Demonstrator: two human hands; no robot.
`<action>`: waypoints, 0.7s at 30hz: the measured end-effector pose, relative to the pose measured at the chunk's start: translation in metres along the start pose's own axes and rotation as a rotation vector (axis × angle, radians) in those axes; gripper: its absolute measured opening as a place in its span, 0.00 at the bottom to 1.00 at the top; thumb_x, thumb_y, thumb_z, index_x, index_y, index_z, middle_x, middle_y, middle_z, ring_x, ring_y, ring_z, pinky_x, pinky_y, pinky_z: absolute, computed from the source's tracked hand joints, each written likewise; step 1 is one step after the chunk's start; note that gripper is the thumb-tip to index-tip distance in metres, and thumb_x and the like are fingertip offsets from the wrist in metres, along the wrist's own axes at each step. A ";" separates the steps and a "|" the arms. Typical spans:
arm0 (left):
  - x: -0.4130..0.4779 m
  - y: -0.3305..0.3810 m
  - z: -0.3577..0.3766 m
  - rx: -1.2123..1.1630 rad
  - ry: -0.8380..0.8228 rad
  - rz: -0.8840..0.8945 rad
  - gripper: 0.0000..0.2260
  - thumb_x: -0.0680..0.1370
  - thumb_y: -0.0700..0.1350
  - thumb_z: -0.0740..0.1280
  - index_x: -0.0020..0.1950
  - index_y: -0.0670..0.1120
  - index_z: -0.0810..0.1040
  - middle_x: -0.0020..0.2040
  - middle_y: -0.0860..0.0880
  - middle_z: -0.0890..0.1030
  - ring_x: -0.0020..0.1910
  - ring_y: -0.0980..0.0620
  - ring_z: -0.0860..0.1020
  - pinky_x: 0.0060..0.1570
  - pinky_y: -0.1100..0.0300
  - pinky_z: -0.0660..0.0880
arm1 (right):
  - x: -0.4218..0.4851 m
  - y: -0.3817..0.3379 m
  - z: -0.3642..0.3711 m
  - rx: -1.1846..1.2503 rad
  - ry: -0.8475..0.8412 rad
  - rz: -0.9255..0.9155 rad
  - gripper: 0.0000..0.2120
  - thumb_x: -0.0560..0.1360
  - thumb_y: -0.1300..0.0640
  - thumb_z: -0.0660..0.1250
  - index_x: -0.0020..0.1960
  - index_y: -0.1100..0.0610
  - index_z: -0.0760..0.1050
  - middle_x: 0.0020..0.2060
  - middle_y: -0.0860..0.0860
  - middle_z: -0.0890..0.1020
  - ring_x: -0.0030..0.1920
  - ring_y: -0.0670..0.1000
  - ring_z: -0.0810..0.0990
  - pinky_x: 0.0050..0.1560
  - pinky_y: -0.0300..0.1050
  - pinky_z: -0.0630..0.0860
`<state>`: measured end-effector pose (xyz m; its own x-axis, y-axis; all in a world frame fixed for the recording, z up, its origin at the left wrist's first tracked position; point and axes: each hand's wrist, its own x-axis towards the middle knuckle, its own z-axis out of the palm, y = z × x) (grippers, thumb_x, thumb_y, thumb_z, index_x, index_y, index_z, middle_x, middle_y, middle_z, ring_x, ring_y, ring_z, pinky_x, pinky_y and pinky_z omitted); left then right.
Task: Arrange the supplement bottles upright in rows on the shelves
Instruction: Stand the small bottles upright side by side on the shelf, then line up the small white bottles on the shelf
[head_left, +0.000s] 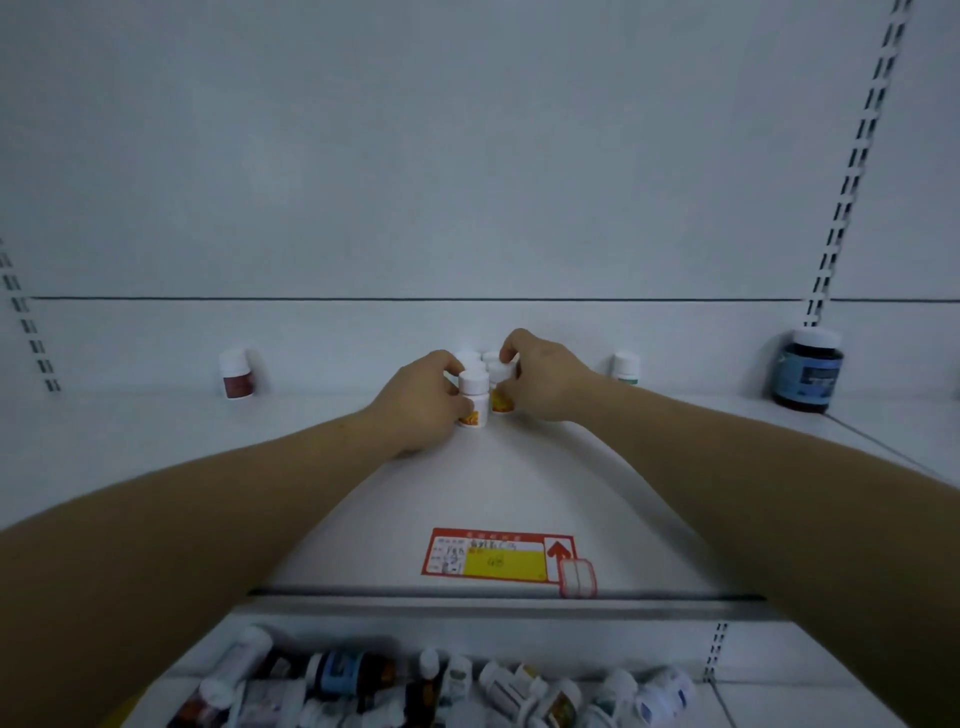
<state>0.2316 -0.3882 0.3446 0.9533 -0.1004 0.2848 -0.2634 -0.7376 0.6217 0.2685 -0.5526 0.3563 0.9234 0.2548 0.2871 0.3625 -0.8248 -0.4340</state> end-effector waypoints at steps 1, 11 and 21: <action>0.000 0.000 0.000 0.010 -0.003 -0.003 0.10 0.75 0.43 0.68 0.55 0.47 0.71 0.47 0.48 0.81 0.44 0.50 0.78 0.42 0.59 0.72 | 0.000 0.001 0.001 -0.003 0.003 -0.007 0.12 0.74 0.59 0.65 0.54 0.54 0.64 0.42 0.51 0.74 0.40 0.50 0.71 0.34 0.39 0.65; -0.020 0.011 -0.017 0.185 -0.061 -0.143 0.23 0.74 0.52 0.69 0.66 0.49 0.68 0.63 0.47 0.75 0.52 0.51 0.73 0.51 0.60 0.69 | -0.003 -0.003 -0.017 -0.042 -0.008 -0.068 0.25 0.77 0.49 0.64 0.70 0.56 0.63 0.64 0.56 0.72 0.59 0.54 0.72 0.51 0.41 0.64; -0.107 0.010 -0.058 0.373 -0.057 -0.117 0.23 0.76 0.59 0.64 0.68 0.51 0.69 0.67 0.49 0.72 0.62 0.50 0.72 0.54 0.60 0.65 | -0.059 -0.061 -0.018 -0.150 -0.037 -0.182 0.27 0.79 0.43 0.58 0.73 0.54 0.62 0.70 0.55 0.68 0.68 0.55 0.67 0.59 0.45 0.63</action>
<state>0.1183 -0.3462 0.3624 0.9831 -0.0307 0.1804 -0.0910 -0.9373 0.3364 0.1895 -0.5269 0.3814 0.8498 0.4217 0.3163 0.5028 -0.8287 -0.2459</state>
